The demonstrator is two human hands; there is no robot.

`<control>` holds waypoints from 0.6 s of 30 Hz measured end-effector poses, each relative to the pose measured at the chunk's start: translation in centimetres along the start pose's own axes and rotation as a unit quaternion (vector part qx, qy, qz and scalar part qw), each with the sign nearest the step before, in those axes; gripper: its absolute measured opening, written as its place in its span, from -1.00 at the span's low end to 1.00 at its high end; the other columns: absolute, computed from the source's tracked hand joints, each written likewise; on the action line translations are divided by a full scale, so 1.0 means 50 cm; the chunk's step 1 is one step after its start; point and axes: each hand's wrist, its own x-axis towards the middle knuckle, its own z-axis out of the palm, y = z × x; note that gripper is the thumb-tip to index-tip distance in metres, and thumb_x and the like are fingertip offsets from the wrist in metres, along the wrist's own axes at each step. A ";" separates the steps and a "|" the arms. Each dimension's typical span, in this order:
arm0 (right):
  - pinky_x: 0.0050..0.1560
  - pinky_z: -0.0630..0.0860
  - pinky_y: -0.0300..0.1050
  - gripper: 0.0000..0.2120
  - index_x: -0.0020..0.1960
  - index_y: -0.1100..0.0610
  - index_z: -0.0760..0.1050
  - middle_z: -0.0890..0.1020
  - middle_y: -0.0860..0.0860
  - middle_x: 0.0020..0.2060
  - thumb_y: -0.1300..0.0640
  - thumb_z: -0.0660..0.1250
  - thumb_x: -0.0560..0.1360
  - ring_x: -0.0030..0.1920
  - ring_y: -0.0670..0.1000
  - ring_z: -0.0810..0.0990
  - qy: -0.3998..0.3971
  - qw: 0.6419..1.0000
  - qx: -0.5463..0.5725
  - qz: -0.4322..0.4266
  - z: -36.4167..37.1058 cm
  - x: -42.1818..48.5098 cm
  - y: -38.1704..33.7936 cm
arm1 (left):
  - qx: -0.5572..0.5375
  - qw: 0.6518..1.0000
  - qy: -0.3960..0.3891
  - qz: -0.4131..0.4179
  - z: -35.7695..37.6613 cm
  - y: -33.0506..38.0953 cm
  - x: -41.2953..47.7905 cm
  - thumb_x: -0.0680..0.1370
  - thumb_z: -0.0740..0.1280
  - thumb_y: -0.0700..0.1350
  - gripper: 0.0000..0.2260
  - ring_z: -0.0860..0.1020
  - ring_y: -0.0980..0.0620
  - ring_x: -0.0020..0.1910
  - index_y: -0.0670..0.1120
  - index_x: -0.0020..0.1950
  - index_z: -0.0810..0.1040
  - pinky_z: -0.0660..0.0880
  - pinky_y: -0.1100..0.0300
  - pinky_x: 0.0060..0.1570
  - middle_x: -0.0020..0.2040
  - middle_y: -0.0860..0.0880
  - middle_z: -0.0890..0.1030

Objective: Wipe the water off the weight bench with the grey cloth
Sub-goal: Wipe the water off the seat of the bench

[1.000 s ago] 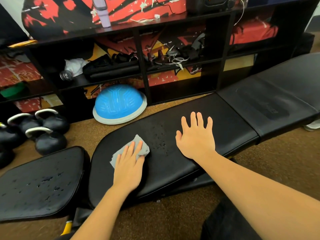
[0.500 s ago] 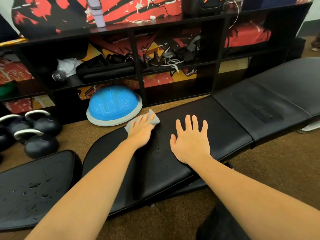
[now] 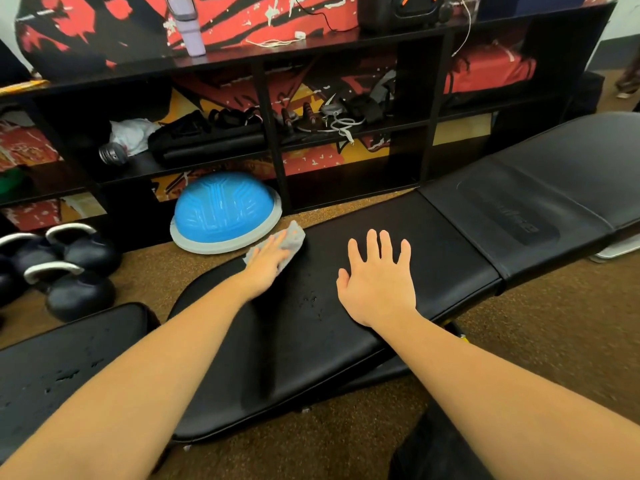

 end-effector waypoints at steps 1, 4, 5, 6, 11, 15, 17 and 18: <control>0.55 -0.10 0.40 -0.35 0.67 0.06 0.00 0.03 0.23 0.64 -0.21 -0.10 0.66 0.64 0.29 -0.08 0.001 1.000 -0.001 -0.001 0.000 0.000 0.000 | 0.011 1.000 0.010 -0.027 -0.015 -0.012 0.008 0.70 0.05 -0.15 -0.52 0.04 -0.11 0.61 -0.01 0.63 0.13 -0.04 -0.02 0.52 0.65 -0.02 0.07; 0.56 -0.10 0.40 -0.34 0.67 0.06 0.00 0.03 0.23 0.64 -0.21 -0.11 0.65 0.64 0.29 -0.08 -0.003 1.000 -0.002 0.000 -0.002 -0.001 0.000 | 0.066 0.996 0.024 -0.051 -0.017 0.004 0.002 0.71 0.00 -0.09 -0.51 -0.02 -0.09 0.62 0.03 0.65 0.04 -0.06 -0.10 0.52 0.66 -0.01 0.00; 0.55 -0.10 0.40 -0.35 0.67 0.06 0.00 0.03 0.23 0.64 -0.21 -0.10 0.66 0.64 0.29 -0.08 -0.001 1.000 -0.002 0.001 -0.002 -0.002 0.000 | 0.064 0.997 0.022 -0.031 0.000 0.019 -0.004 0.71 -0.01 -0.07 -0.50 -0.09 -0.06 0.63 0.06 0.65 -0.04 -0.13 -0.11 0.53 0.67 0.02 -0.05; 0.55 -0.10 0.40 -0.35 0.67 0.06 0.00 0.03 0.23 0.64 -0.20 -0.10 0.66 0.64 0.29 -0.08 0.002 1.000 -0.004 0.002 -0.002 -0.002 -0.001 | 0.058 0.998 0.020 -0.009 0.020 0.034 -0.013 0.72 -0.01 -0.06 -0.49 -0.14 -0.03 0.63 0.08 0.65 -0.08 -0.17 -0.12 0.55 0.67 0.03 -0.10; 0.54 -0.11 0.41 -0.35 0.67 0.08 0.00 0.03 0.24 0.64 -0.19 -0.08 0.66 0.64 0.29 -0.08 0.000 1.000 0.004 0.003 -0.001 -0.004 -0.001 | -0.072 0.995 -0.033 -0.065 0.032 0.020 -0.012 0.61 0.14 0.15 -0.42 -0.13 -0.05 0.64 0.21 0.62 0.06 -0.12 -0.17 0.57 0.66 0.04 -0.12; 0.55 -0.12 0.40 -0.35 0.67 0.08 -0.01 0.02 0.24 0.64 -0.19 -0.10 0.66 0.64 0.29 -0.09 0.004 1.000 0.003 0.001 -0.004 -0.004 -0.002 | 0.078 0.997 -0.005 0.021 0.025 0.048 -0.001 0.61 0.03 0.34 -0.34 -0.17 -0.01 0.63 0.18 0.65 -0.09 -0.23 -0.18 0.53 0.66 0.11 -0.11; 0.55 -0.12 0.40 -0.35 0.67 0.08 -0.01 0.01 0.24 0.64 -0.19 -0.10 0.66 0.64 0.29 -0.10 0.002 1.000 0.007 -0.001 -0.005 -0.002 -0.004 | 0.088 0.996 0.010 -0.006 0.022 0.050 0.010 0.56 0.02 0.41 -0.30 -0.12 -0.03 0.64 0.19 0.64 -0.07 -0.20 -0.17 0.52 0.66 0.10 -0.05; 0.55 -0.12 0.40 -0.35 0.67 0.08 -0.02 0.01 0.24 0.64 -0.19 -0.11 0.66 0.64 0.29 -0.10 0.000 1.000 0.006 -0.002 -0.004 -0.001 -0.003 | 0.082 0.996 0.016 -0.019 0.021 0.050 0.018 0.58 0.00 0.39 -0.32 -0.08 -0.05 0.64 0.18 0.64 -0.03 -0.18 -0.18 0.52 0.66 0.07 0.00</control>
